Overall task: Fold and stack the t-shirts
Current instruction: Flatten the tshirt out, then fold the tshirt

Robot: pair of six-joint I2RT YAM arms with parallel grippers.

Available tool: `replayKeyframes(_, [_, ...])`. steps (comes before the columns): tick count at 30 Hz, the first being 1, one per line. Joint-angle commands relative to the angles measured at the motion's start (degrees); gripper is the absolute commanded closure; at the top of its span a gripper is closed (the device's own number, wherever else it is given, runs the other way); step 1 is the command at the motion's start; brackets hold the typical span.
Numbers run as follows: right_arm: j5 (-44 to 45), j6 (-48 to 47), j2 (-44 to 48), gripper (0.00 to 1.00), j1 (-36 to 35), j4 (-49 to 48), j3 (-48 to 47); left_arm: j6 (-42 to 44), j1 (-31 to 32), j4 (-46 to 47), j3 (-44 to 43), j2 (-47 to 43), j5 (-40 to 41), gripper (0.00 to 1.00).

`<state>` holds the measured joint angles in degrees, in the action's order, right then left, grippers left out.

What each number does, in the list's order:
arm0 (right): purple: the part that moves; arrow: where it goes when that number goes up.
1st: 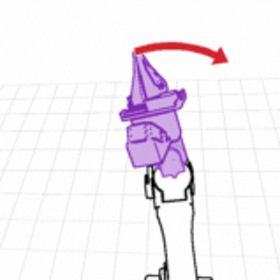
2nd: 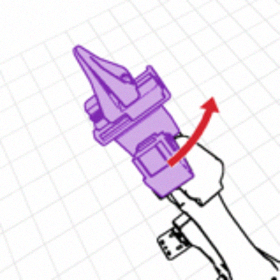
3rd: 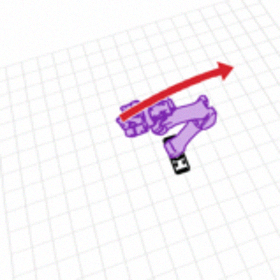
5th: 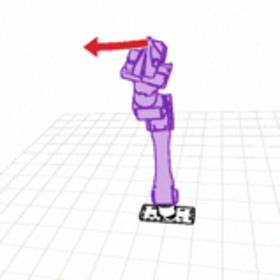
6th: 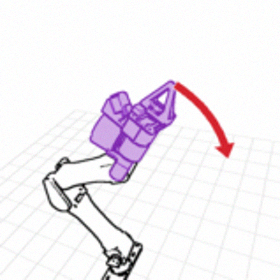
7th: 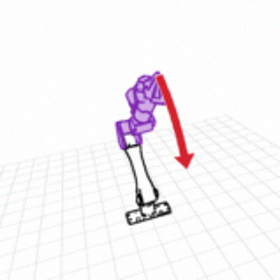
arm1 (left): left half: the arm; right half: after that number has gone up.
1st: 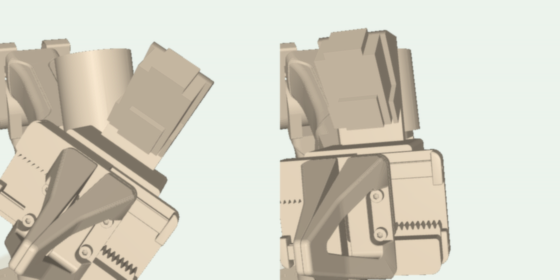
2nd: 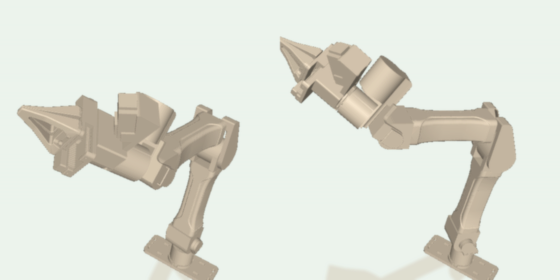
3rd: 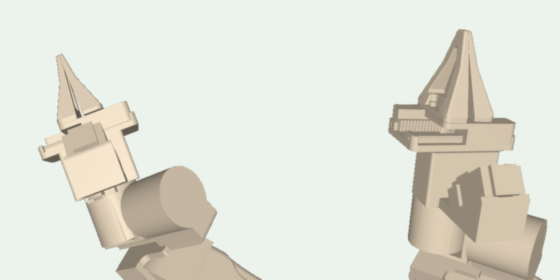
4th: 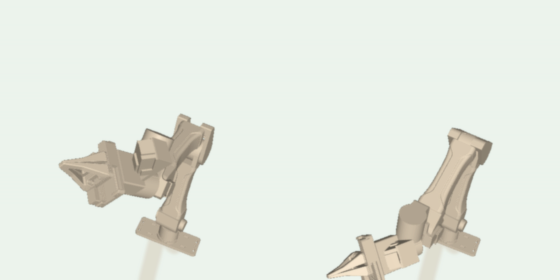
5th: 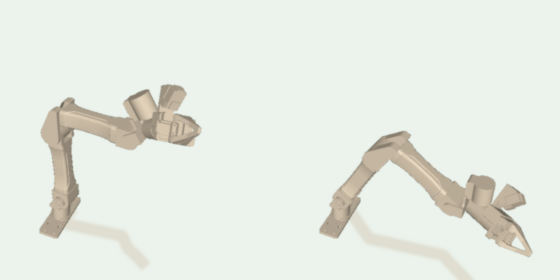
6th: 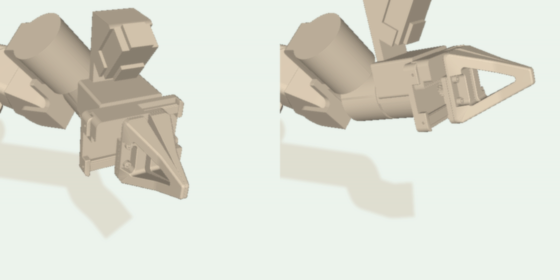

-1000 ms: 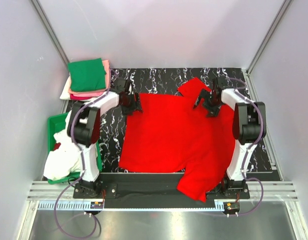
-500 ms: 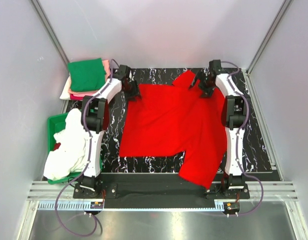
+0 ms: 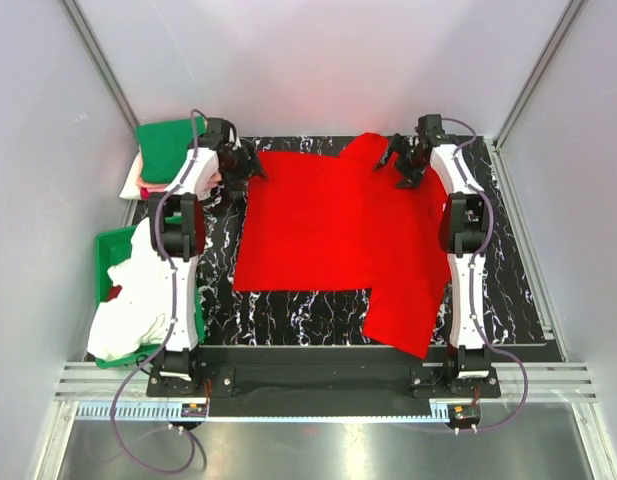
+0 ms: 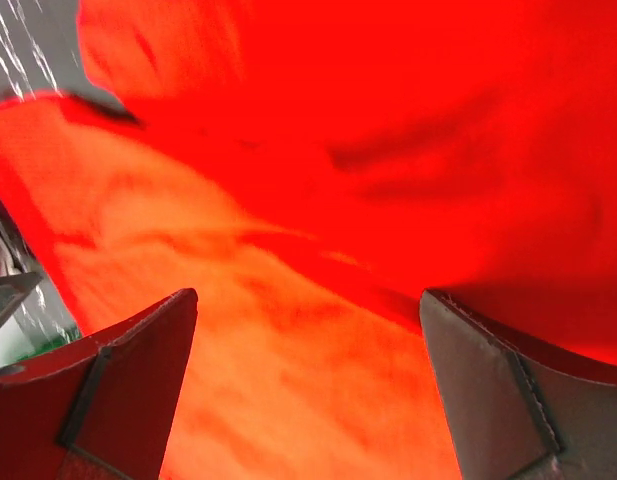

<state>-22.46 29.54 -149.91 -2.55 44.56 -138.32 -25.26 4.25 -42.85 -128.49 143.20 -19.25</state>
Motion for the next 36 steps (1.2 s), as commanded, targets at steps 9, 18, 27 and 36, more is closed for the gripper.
replayKeyframes(9, [11.01, -6.25, 38.76, 0.0, -0.09, 5.19, 22.8, 0.73, 5.76, 1.11, 25.87, -38.67, 2.62, 0.16])
replayKeyframes(18, [20.27, 4.72, 75.39, 0.0, -1.05, 1.61, 71.35, -3.73, 8.67, 7.16, 67.01, -64.86, 9.22, 0.19])
replayKeyframes(27, [22.2, 19.23, 98.82, 0.05, -15.03, 4.84, 94.97, -9.37, 9.9, 8.48, 86.82, -76.31, 15.11, 0.23])
replayKeyframes(36, [23.08, 20.12, 102.18, 0.04, -15.65, 9.06, 96.04, -11.92, 10.16, 15.68, 91.48, -69.99, 18.19, 0.31])
